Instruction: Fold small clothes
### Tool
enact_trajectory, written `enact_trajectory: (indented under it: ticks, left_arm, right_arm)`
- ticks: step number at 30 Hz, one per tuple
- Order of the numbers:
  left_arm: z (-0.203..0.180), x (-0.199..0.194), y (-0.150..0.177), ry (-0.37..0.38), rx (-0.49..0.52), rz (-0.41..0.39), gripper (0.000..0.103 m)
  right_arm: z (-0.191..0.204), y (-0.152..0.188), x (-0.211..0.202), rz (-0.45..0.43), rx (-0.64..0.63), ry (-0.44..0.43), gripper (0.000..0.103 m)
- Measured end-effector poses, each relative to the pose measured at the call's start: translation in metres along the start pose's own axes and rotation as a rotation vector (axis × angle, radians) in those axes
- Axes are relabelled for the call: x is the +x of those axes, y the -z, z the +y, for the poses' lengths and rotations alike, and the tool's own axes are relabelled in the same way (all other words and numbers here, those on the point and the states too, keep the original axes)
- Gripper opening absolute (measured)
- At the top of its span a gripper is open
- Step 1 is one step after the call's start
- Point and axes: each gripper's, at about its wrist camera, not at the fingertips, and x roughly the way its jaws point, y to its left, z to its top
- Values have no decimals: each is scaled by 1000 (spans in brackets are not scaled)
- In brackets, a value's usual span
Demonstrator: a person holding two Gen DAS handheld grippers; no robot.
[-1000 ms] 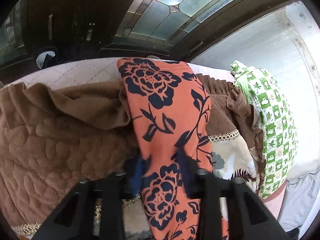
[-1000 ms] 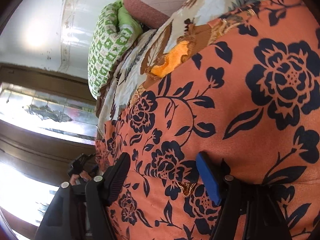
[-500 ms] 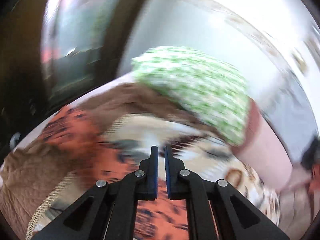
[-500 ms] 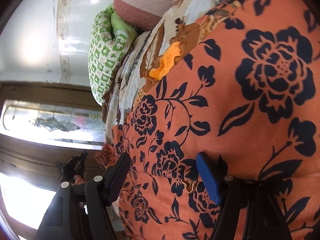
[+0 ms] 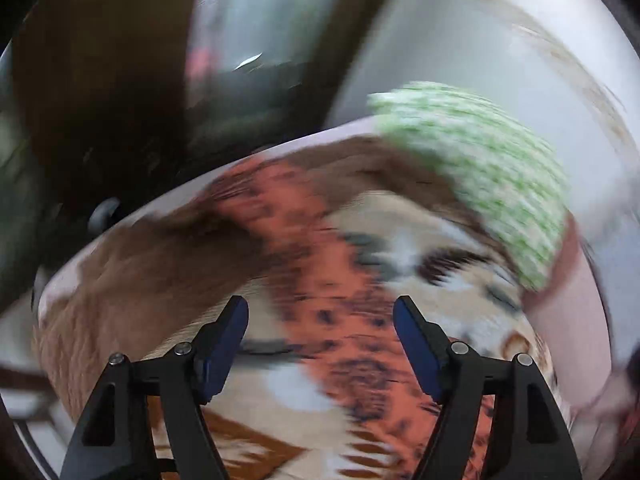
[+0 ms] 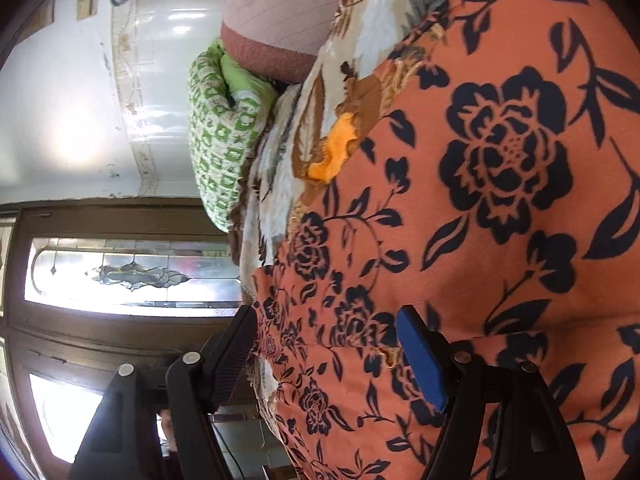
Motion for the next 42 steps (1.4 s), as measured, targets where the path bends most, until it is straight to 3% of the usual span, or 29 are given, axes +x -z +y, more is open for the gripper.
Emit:
enact_trajectory:
  ticks: [2, 6, 13, 15, 16, 17, 20, 22, 29, 37, 42]
  left_arm:
    - [27, 15, -4, -12, -79, 8, 75]
    - [55, 44, -9, 39, -209, 0, 75]
    - [39, 93, -30, 128, -263, 3, 75]
    - [35, 106, -37, 124, -255, 12, 60]
    - [33, 112, -40, 134, -249, 15, 28]
    - [29, 118, -41, 145, -231, 27, 4]
    - [10, 122, -42, 68, -117, 29, 5]
    - [-3, 108, -39, 78, -58, -18, 5]
    - [-115, 26, 0, 244, 282, -85, 4]
    - [-291, -75, 115, 453, 708, -76, 4]
    - [-368, -87, 207, 520, 890, 78, 5]
  right_arm:
    - [5, 3, 5, 7, -24, 14, 75]
    - [6, 6, 16, 11, -39, 53, 75]
    - [7, 4, 35, 8, -76, 96, 75]
    - [9, 4, 39, 7, -102, 112, 75]
    - [11, 5, 41, 6, -115, 120, 75]
    - [12, 5, 42, 5, -123, 126, 75]
    - [11, 5, 42, 3, -126, 127, 75]
    - [11, 5, 42, 3, -121, 122, 75]
    - [22, 6, 23, -80, -158, 130, 75]
    - [29, -2, -24, -211, -139, 69, 75]
    - [20, -11, -52, -255, -84, 11, 75]
